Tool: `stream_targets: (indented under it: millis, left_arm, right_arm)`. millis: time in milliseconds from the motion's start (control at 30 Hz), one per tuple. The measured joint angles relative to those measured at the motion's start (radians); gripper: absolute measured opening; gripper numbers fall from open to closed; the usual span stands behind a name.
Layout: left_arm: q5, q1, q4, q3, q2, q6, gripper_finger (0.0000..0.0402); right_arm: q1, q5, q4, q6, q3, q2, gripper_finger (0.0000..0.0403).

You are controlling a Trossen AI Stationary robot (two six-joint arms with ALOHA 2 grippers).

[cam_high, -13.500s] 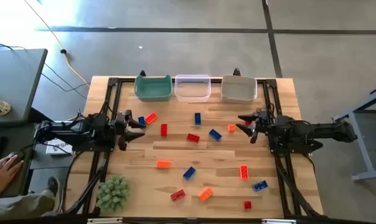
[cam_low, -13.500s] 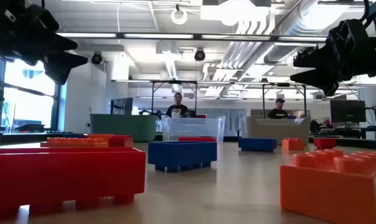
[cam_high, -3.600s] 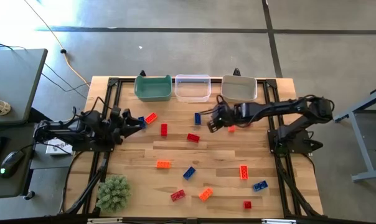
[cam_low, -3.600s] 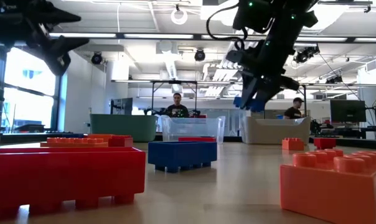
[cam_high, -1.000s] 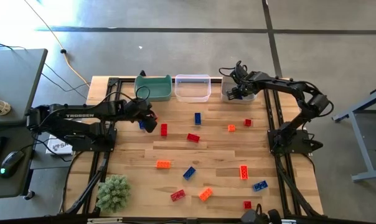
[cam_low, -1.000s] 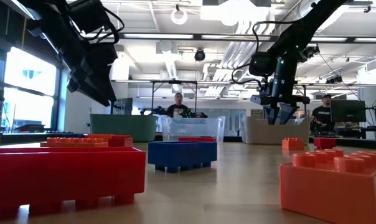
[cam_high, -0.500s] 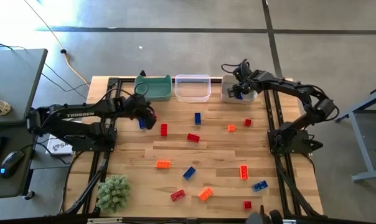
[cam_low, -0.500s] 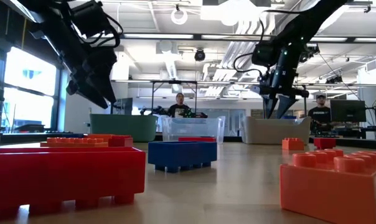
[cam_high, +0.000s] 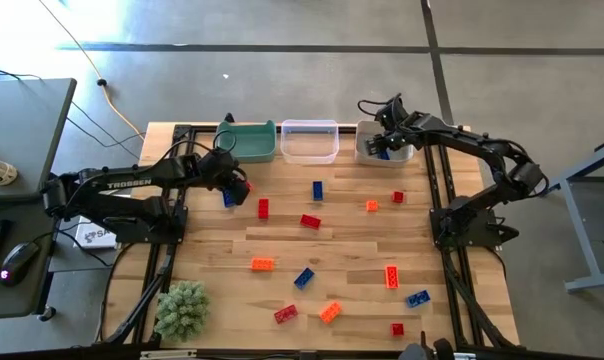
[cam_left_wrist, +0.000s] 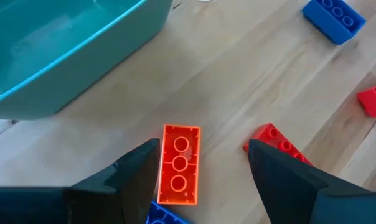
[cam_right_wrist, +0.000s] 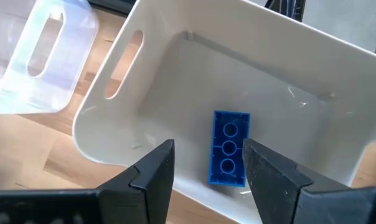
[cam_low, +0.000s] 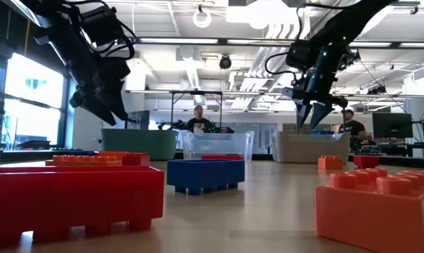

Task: Sort & place blocks by color
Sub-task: Put the orange game piece into the green bin

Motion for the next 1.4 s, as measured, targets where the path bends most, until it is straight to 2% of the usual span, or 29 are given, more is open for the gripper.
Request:
stream_targets:
  millis: [167,567,967,1400]
  left_arm:
    - [-0.012,0.0,0.003,0.0,0.032,-0.004,0.0231]
    - [-0.014,0.0,0.024,0.0,0.204,-0.01,0.0231]
    - [-0.057,0.0,0.087,0.0,0.257,-0.026,0.0231]
    - [-0.056,0.0,0.11,0.0,0.386,-0.044,0.023]
  right_arm:
    - [0.0,0.0,0.0,-0.009,0.0,0.0,0.0177]
    - [0.0,0.0,0.0,-0.012,0.0,0.0,0.0177]
    - [0.0,-0.012,-0.001,-0.008,0.0,0.0,0.0177]
    - [0.0,-0.012,-0.001,-0.016,0.0,0.0,0.0177]
